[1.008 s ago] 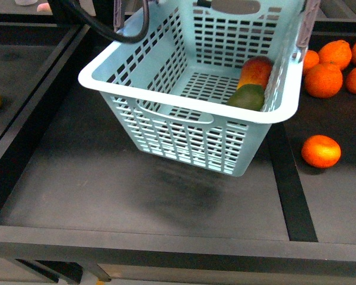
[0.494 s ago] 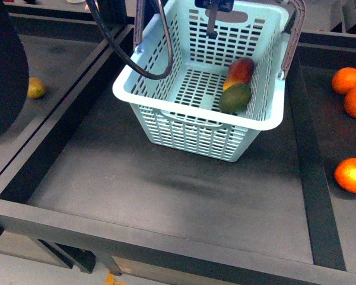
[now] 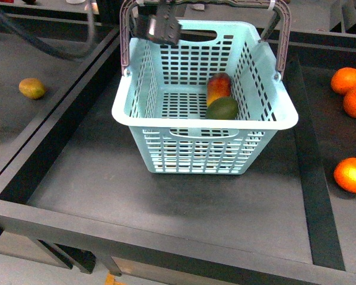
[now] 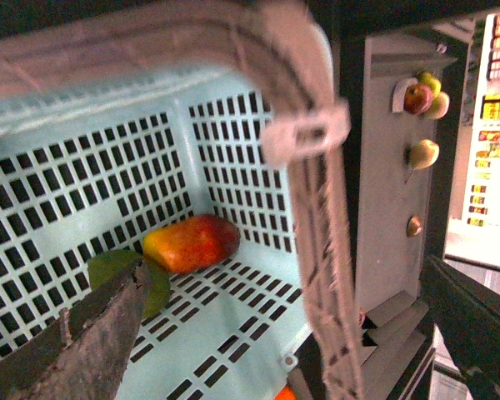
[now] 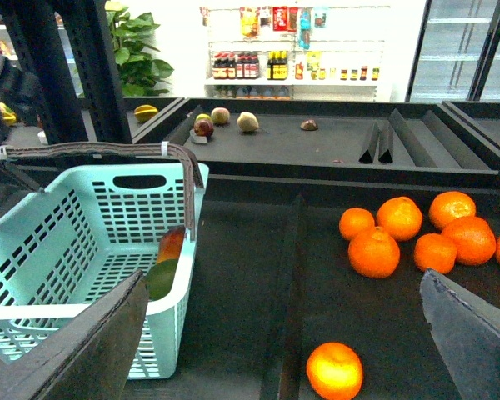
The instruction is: Pick mango and avocado into basket
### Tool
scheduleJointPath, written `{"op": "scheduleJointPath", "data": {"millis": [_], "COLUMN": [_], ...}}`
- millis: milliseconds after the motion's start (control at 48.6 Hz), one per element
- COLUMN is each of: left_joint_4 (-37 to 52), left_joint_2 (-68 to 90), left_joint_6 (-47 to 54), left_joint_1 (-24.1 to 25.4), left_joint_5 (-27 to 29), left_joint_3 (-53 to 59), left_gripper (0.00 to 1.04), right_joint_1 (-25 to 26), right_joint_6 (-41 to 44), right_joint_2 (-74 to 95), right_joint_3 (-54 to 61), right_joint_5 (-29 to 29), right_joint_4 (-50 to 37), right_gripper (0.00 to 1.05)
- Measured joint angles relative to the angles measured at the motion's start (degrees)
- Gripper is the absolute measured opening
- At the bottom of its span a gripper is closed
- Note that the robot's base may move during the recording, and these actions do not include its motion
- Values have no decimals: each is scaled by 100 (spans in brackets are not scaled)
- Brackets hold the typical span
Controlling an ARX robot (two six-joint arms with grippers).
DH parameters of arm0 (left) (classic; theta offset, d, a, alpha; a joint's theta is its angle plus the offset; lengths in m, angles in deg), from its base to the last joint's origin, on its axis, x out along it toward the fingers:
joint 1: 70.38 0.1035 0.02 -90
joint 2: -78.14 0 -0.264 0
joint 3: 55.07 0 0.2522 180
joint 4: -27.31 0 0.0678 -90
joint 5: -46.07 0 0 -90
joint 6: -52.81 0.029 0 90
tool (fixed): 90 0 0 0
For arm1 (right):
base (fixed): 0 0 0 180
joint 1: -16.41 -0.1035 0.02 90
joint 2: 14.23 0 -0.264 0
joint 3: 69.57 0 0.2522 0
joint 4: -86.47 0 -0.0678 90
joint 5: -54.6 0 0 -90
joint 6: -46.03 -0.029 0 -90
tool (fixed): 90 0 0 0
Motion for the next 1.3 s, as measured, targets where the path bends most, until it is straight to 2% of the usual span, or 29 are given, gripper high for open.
{"op": "scheduleJointPath", "data": {"millis": [473,617,679,761,905,926,967,1008,1090,1172,1255,1296], "left_joint_4": [728,1134,1224,1502,1576,1705,2441,3128,3897,4266,4509,4645], "left_joint_2": [-2798,-4489,-5296,-6067,-6605,-6627,-6747,-6867,-7165,-7514,-7807,-7976], "left_joint_6": [326,719,1204,2065,3174,3421,4419,5501,7261,8614,9259,9497], "left_joint_1": [1600,2337,2564,2562,2455,2481,2601,2638,2662,2660,2667,2671], "left_joint_5": [50,22,168,431,457,293,-874,-1794,-2743,-2898,-2898,-2898], "left_joint_3": [3099,4264,4706,5045,5139,5202,5648,6083,6896,7532,8035,8371], "left_gripper": [97,97,97,97,97,96,87,80,65,51,36,25], "right_joint_1": [0,0,0,0,0,0,0,0,0,0,0,0], "right_joint_6": [0,0,0,0,0,0,0,0,0,0,0,0], "right_joint_2": [0,0,0,0,0,0,0,0,0,0,0,0], "right_joint_3": [0,0,0,0,0,0,0,0,0,0,0,0], "right_joint_5": [0,0,0,0,4,2,0,2,0,-2,4,2], "right_joint_4": [0,0,0,0,0,0,0,0,0,0,0,0], "right_gripper": [97,97,97,97,97,97,97,97,97,97,97,97]}}
